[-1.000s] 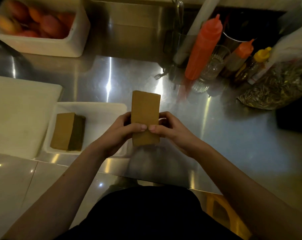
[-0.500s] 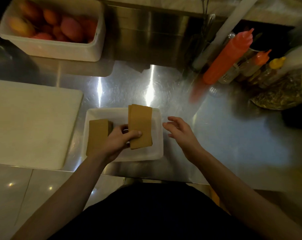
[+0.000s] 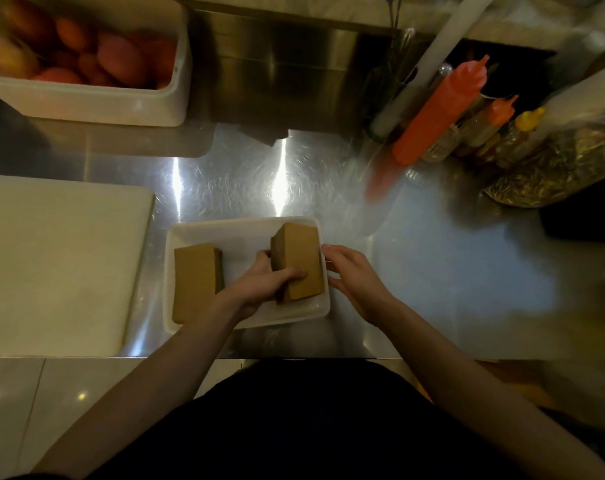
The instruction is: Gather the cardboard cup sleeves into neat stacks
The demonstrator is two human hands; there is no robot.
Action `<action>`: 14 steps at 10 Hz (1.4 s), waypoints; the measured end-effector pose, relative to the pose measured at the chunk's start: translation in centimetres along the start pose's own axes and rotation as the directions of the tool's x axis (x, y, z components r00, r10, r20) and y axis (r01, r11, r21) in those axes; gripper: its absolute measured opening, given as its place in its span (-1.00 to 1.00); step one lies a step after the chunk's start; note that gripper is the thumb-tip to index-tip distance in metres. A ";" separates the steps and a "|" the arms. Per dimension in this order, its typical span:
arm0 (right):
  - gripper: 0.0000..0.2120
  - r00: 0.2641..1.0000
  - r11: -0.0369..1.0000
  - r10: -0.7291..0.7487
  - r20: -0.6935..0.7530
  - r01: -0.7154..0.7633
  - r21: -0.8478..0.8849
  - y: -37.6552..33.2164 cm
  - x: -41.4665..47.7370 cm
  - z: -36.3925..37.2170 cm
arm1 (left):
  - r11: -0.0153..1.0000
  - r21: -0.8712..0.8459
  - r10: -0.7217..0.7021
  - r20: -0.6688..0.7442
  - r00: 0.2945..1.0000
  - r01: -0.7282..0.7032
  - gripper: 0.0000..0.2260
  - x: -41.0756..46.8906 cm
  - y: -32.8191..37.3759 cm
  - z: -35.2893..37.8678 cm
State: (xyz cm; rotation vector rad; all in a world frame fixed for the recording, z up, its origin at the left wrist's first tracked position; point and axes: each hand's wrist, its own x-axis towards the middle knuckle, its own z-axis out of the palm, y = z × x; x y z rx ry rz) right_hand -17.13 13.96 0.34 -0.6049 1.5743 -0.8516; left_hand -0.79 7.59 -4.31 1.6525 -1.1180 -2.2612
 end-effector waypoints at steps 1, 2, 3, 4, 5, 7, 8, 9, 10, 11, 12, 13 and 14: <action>-0.80 1.000 1.000 -0.001 0.000 0.001 -0.002 -0.1 0.0 0.0 | 1.000 0.005 -0.008 0.058 0.998 0.008 -0.29 0.2 0.0 0.7; -0.78 1.000 1.000 -0.004 0.003 0.004 -0.017 0.0 0.1 -0.1 | 1.000 0.024 0.004 0.070 0.998 -0.006 -0.33 0.0 0.3 0.9; -0.69 1.000 0.999 -0.007 0.001 0.007 -0.045 0.5 0.5 -0.1 | 0.999 0.046 0.011 0.057 0.998 -0.014 -0.27 0.0 0.6 1.4; -0.69 1.000 0.998 -0.015 0.007 0.015 -0.061 0.7 0.5 -0.1 | 0.998 0.065 0.025 0.000 1.000 -0.025 -0.34 -0.2 0.6 2.1; -0.71 1.000 0.996 -0.024 0.000 0.024 -0.081 0.8 0.5 -0.1 | 0.992 0.113 0.068 -0.098 0.993 -0.057 -0.44 -0.4 0.3 3.2; -0.70 0.999 0.996 -0.033 0.002 0.033 -0.079 0.7 0.4 -0.1 | 0.985 0.155 0.108 -0.169 0.980 -0.082 -0.46 -0.4 0.2 3.7; -0.74 0.999 0.996 -0.041 -0.001 0.041 -0.076 0.6 0.3 0.0 | 0.978 0.187 0.124 -0.173 0.977 -0.091 -0.48 -0.4 0.3 3.4; -0.71 0.998 0.994 -0.057 -0.012 0.056 -0.094 0.8 0.3 0.1 | 0.969 0.204 0.171 -0.159 0.972 -0.137 -0.50 -0.8 0.4 3.6; -0.69 0.998 0.993 -0.061 -0.026 0.058 -0.107 0.9 0.4 0.0 | 0.971 0.184 0.185 -0.166 0.969 -0.154 -0.50 -0.9 0.5 3.8; -0.70 0.997 0.988 -0.069 -0.027 0.065 -0.138 1.1 0.4 0.4 | 0.969 0.187 0.198 -0.182 0.963 -0.164 -0.50 -0.9 0.3 3.6; -0.72 0.995 0.978 -0.097 -0.037 0.088 -0.188 1.0 0.1 0.6 | 0.970 0.191 0.181 -0.165 0.970 -0.149 -0.53 -1.0 0.7 3.3; -0.71 0.986 0.933 -0.141 -0.085 0.104 -0.344 0.2 -0.1 0.9 | 0.938 0.312 0.205 -0.143 0.968 -0.152 -0.57 -1.6 1.6 2.7; -0.63 0.981 0.905 -0.146 -0.125 0.082 -0.417 -0.4 -0.3 0.6 | 0.880 0.436 0.288 -0.172 0.942 -0.189 -0.56 -2.1 2.2 2.4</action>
